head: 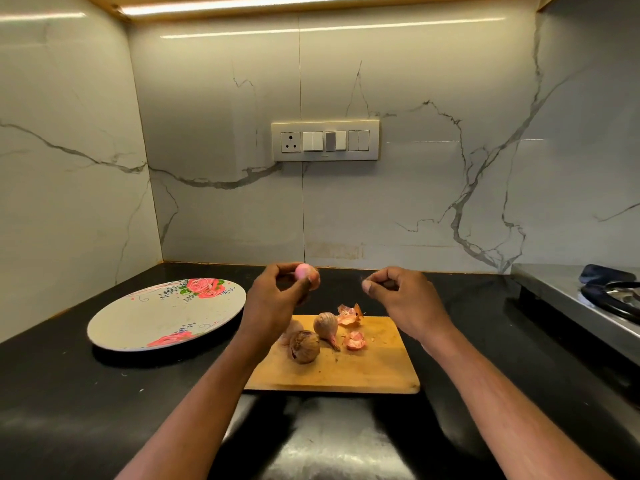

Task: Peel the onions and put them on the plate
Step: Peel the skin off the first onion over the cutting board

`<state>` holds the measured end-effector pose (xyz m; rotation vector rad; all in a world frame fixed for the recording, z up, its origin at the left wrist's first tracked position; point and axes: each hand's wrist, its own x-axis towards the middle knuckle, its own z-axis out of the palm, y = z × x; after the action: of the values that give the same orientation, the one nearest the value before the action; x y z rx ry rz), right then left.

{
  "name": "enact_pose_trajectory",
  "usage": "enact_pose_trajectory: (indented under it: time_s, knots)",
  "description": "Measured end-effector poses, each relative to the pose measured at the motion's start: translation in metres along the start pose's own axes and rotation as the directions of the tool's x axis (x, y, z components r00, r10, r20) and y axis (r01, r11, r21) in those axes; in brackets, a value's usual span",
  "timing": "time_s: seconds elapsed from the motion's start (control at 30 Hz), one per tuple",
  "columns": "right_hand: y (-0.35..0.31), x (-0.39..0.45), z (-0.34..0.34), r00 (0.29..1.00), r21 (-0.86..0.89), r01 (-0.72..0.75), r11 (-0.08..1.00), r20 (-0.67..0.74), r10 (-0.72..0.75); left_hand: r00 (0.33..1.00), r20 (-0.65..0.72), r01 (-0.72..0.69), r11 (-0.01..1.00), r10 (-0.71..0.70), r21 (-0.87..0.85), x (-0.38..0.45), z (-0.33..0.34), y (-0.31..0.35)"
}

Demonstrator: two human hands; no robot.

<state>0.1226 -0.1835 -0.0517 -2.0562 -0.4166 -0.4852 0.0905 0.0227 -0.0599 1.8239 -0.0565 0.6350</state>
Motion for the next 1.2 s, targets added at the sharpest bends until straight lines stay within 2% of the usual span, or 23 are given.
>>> enact_pose_trajectory:
  time_s: [0.1, 0.2, 0.33, 0.47, 0.57, 0.73, 0.9, 1.1, 1.2]
  knots:
    - [0.005, -0.003, 0.005, 0.982, -0.121, 0.001, 0.993, 0.189, 0.022, 0.991, 0.13, -0.037, 0.998, 0.031, 0.045, -0.004, 0.007, 0.001]
    - [0.003, -0.005, 0.011, 0.956, -0.19, 0.023, 0.981, 0.29, 0.034, 0.98, 0.198, -0.045, 0.997, 0.033, 0.057, -0.005, 0.009, 0.002]
    - [0.004, -0.004, 0.01, 0.974, -0.131, 0.065, 0.989, 0.225, -0.034, 0.964, 0.264, -0.057, 0.996, 0.038, 0.067, -0.006, 0.007, 0.003]
    - [0.001, 0.0, 0.007, 0.976, 0.172, 0.0, 0.985, 0.213, -0.037, 0.951, 0.309, -0.045, 0.998, 0.028, 0.049, -0.007, 0.006, 0.006]
    - [-0.001, -0.001, 0.006, 0.967, 0.271, -0.021, 0.962, 0.251, -0.05, 0.951, 0.308, -0.042, 0.998, 0.026, 0.048, -0.008, 0.006, 0.007]
    - [-0.001, -0.001, 0.006, 0.983, 0.278, -0.021, 0.96, 0.179, -0.031, 0.942, 0.335, -0.039, 0.998, 0.022, 0.045, -0.008, 0.006, 0.006]
    - [-0.004, -0.002, 0.011, 0.989, 0.145, 0.042, 0.988, 0.132, -0.061, 0.938, 0.348, -0.019, 0.999, 0.009, 0.025, -0.008, 0.006, 0.006]
    - [-0.006, 0.001, 0.01, 0.997, 0.311, -0.069, 0.948, 0.054, 0.055, 0.934, 0.356, 0.018, 0.997, 0.01, -0.076, -0.013, 0.004, 0.015]
    - [-0.003, 0.0, 0.007, 0.996, 0.241, -0.049, 0.969, 0.079, 0.03, 0.939, 0.344, 0.041, 0.995, -0.006, -0.094, -0.012, 0.003, 0.013]
